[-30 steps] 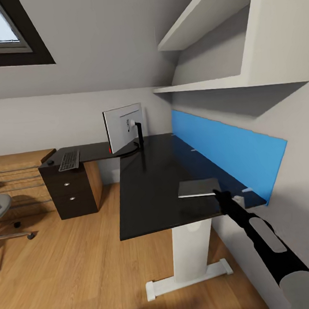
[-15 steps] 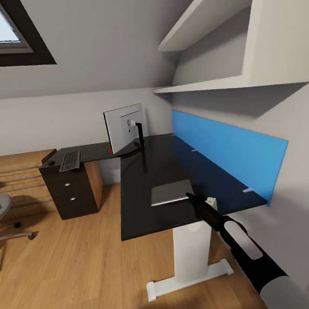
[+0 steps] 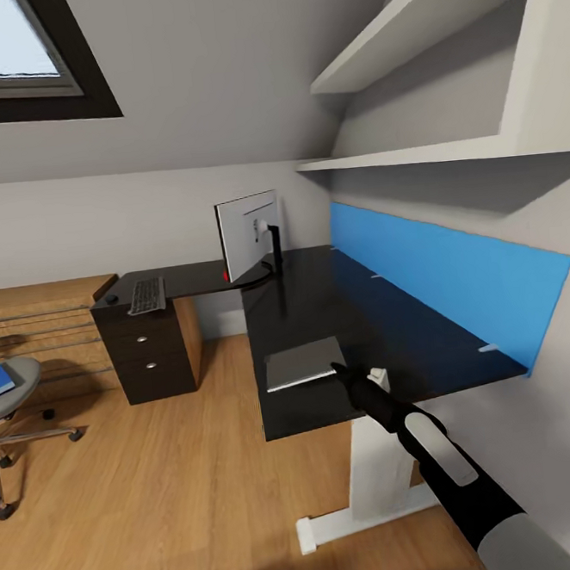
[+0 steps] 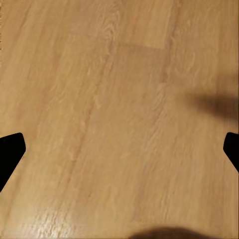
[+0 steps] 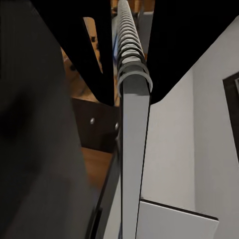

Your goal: In the bedroom, organize the workspace by keeping the computer under the desk, ensuring the monitor is on the desk, placing the keyboard on the desk next to the monitor, placing the mouse on the desk next to the keyboard, moving the folder from the swivel chair onto the desk next to the mouse, stacking the notebook on top of the folder with the pen on top of the notebook, and positioning the swivel chair next to the desk.

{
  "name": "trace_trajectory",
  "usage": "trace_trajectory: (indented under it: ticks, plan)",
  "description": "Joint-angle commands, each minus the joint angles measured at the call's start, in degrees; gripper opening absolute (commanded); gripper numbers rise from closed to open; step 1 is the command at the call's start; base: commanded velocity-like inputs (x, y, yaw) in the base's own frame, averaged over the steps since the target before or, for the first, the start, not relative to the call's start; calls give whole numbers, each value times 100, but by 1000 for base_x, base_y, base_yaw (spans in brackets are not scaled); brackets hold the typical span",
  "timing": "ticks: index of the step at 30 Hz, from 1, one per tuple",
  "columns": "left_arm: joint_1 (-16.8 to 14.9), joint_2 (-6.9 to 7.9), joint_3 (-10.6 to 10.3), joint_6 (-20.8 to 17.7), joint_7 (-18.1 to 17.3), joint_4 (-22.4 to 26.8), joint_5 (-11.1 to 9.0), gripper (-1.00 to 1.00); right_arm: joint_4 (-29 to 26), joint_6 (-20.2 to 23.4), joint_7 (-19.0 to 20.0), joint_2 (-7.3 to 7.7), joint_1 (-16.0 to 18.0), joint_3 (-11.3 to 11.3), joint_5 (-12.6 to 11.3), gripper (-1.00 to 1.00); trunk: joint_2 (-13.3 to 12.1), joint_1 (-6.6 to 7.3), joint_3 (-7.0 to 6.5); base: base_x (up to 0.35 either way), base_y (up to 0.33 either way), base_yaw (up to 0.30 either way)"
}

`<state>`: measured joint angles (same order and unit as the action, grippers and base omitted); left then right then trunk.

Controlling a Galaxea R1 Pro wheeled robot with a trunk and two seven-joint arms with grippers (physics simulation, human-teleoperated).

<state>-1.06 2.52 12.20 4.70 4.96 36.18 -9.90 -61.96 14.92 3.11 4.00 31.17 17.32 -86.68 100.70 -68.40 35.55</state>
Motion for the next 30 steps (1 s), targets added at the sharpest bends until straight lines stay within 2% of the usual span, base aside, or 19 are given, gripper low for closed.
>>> trace_trajectory:
  ticks: [1,11,24,30]
  plan:
    - [-4,3,-30,22,13,-18,-57,100,1,3,24,2,3,10,-49,-100,3,1,5,0,289,0]
    - [-6,4,-89,22,14,-74,-56,100,6,-17,192,-12,-5,24,-60,-100,3,1,5,0,238,0]
    - [-6,6,-95,16,14,-79,-55,100,17,-58,262,-46,-5,151,-42,-100,3,1,-63,1,21,13]
    - [-6,11,-89,26,8,-82,-61,100,23,-59,253,-83,-5,156,-34,-100,3,1,-116,170,137,81]
